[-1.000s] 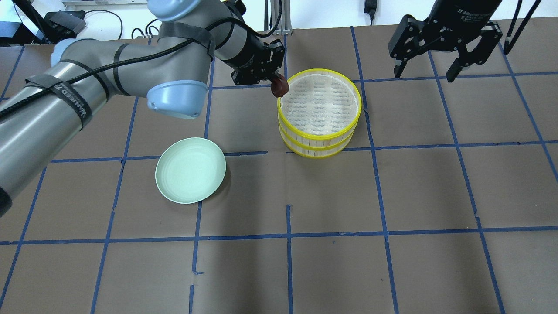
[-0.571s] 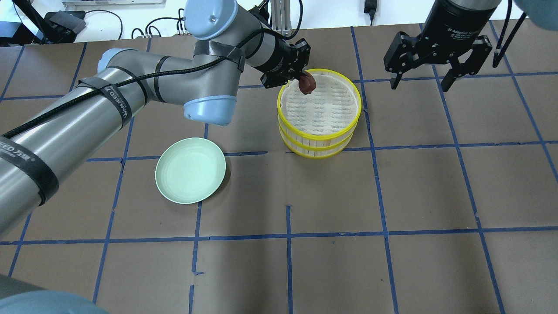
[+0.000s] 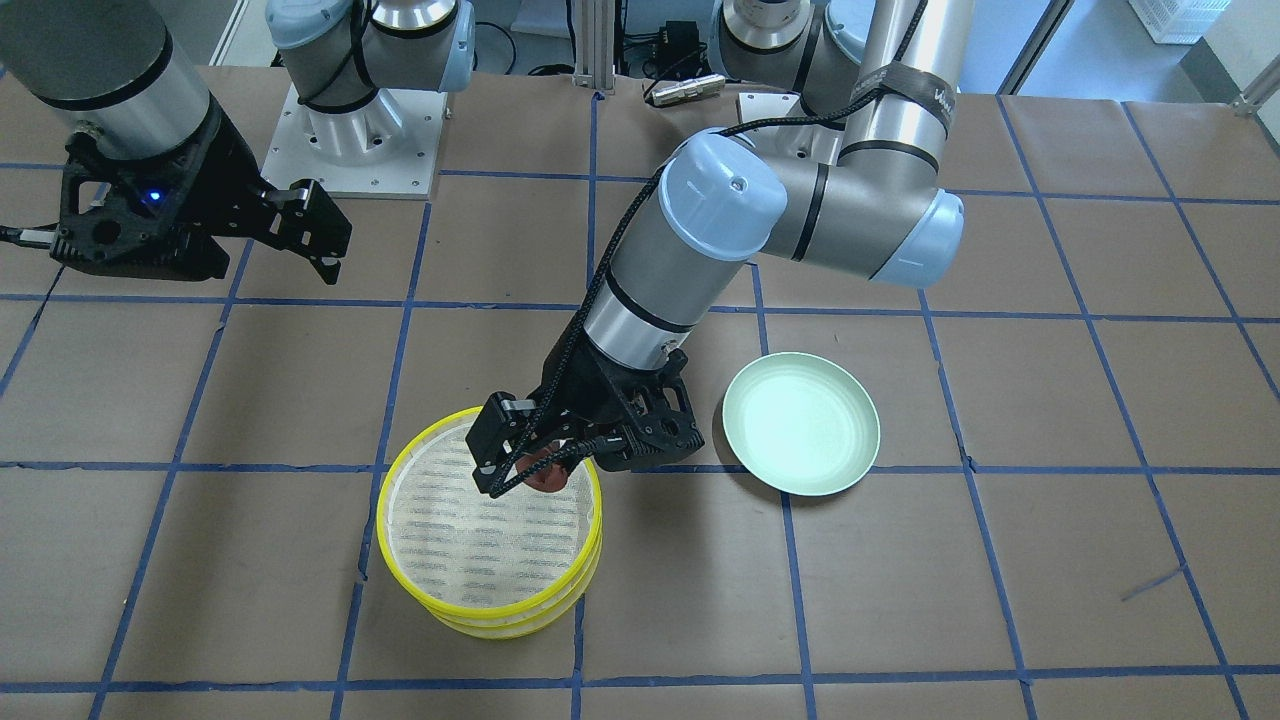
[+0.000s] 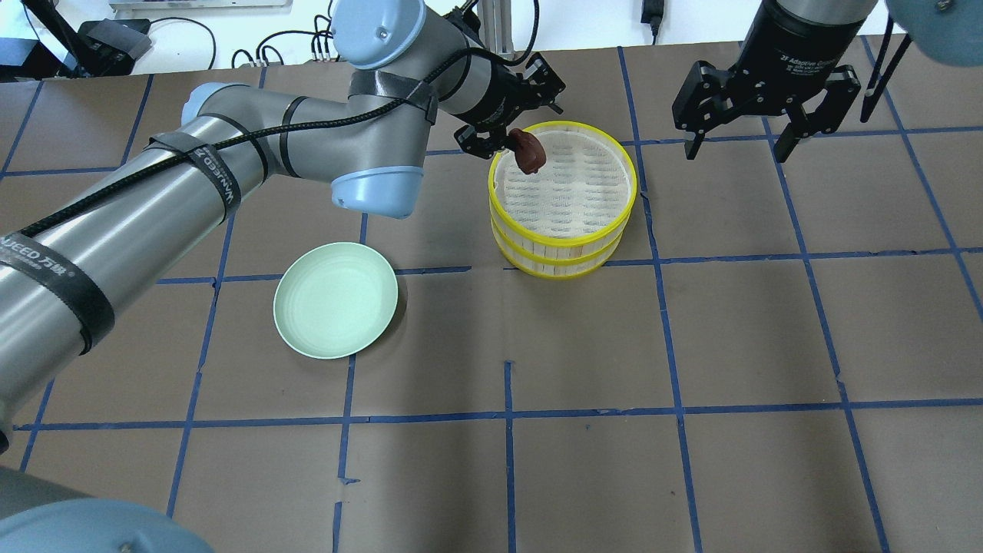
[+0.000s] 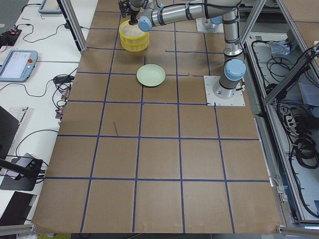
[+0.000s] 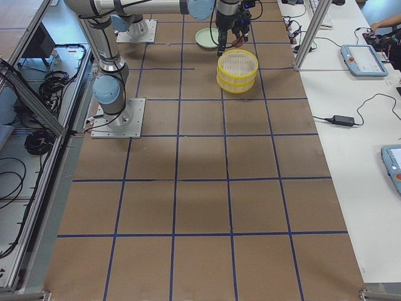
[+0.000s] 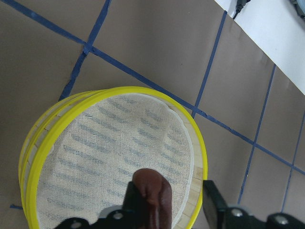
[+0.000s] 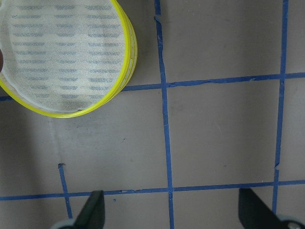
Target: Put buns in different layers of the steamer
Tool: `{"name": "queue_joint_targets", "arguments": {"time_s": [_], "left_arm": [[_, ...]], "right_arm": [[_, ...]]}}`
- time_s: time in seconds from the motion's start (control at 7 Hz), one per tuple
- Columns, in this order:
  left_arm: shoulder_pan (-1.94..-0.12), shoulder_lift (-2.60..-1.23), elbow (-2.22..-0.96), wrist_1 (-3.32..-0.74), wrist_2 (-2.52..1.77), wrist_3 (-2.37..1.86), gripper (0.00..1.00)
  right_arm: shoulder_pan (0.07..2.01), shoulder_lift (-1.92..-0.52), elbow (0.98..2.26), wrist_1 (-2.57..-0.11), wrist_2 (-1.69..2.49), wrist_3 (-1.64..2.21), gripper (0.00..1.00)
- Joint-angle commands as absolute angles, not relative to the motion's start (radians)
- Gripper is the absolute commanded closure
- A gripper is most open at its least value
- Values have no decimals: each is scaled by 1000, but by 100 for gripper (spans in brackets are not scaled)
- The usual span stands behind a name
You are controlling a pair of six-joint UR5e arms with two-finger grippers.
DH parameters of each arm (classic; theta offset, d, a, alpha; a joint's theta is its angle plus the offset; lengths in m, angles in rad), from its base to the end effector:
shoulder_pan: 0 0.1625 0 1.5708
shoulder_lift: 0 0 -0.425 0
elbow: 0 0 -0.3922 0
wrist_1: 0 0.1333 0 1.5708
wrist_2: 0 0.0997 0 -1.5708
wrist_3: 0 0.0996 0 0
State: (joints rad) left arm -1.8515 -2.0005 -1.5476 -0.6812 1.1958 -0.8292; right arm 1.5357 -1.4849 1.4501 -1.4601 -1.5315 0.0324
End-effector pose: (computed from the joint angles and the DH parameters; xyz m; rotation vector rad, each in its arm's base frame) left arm -0.3484 -0.5954 0.3580 0.5783 -2.4975 0.2802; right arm 0.1189 -0.5248 0.4928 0.1069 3.0982 0.1176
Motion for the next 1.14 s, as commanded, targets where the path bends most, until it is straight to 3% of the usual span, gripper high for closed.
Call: {"name": "queue_joint_targets", "arguments": {"time_s": [0.0,0.57,1.0], "left_arm": [[-1852,-2000,-1546,-681,1193,-830,0],[-1850,-1991,-1540,-681,1193,-815,0],[-1729,-1874,-1578,-867,1200,-305,0]], "right_arm": [[1536,-1485,1454,-1470,-1532,32,0],[1536,-1485,1454,-1470,-1531,34,0],[1536,-1486,1454,-1470,-1529,35,0]]}}
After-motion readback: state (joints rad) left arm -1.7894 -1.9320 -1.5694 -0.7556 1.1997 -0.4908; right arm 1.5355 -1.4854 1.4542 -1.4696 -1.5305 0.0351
